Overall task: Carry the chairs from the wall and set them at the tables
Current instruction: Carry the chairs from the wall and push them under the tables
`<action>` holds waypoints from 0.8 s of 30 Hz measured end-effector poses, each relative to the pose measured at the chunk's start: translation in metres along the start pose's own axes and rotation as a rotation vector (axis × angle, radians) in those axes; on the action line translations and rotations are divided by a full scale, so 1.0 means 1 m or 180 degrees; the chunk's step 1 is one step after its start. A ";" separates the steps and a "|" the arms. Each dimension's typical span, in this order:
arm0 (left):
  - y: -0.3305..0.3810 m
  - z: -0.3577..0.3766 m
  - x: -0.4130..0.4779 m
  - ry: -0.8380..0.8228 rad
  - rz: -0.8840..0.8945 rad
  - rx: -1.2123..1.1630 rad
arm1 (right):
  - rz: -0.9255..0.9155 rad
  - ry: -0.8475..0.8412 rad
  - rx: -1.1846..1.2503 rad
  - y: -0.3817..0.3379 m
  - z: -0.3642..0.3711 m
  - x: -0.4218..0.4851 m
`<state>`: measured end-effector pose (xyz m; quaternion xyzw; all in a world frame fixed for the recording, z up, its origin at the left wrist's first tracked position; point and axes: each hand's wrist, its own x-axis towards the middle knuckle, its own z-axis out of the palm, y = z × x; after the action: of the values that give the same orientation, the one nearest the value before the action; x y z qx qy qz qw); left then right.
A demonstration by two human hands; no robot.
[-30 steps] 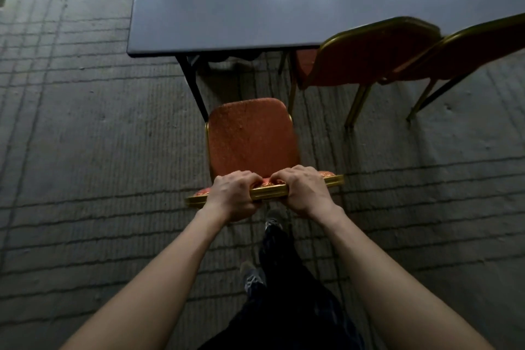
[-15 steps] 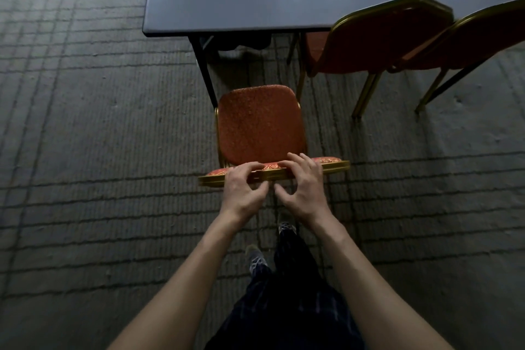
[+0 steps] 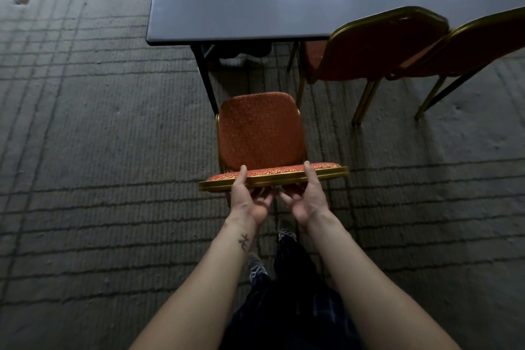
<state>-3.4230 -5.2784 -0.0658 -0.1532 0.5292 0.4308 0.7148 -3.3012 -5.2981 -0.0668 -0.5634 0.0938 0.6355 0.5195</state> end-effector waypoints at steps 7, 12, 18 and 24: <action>0.019 0.036 0.036 0.0562 -0.0066 -0.0282 | 0.0277 0.0352 0.0091 -0.016 0.024 0.039; 0.033 0.051 0.051 0.0548 0.0076 -0.0217 | 0.0169 0.0312 0.0128 -0.021 0.039 0.056; 0.067 0.079 0.074 0.0469 0.0242 -0.0054 | 0.0157 0.0311 0.0107 -0.036 0.077 0.082; 0.100 0.113 0.105 0.0544 0.0316 -0.0017 | 0.0144 0.0291 0.0105 -0.057 0.117 0.122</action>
<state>-3.4229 -5.0963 -0.0914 -0.1649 0.5941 0.4524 0.6444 -3.3087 -5.1226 -0.0984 -0.5810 0.1406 0.6190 0.5095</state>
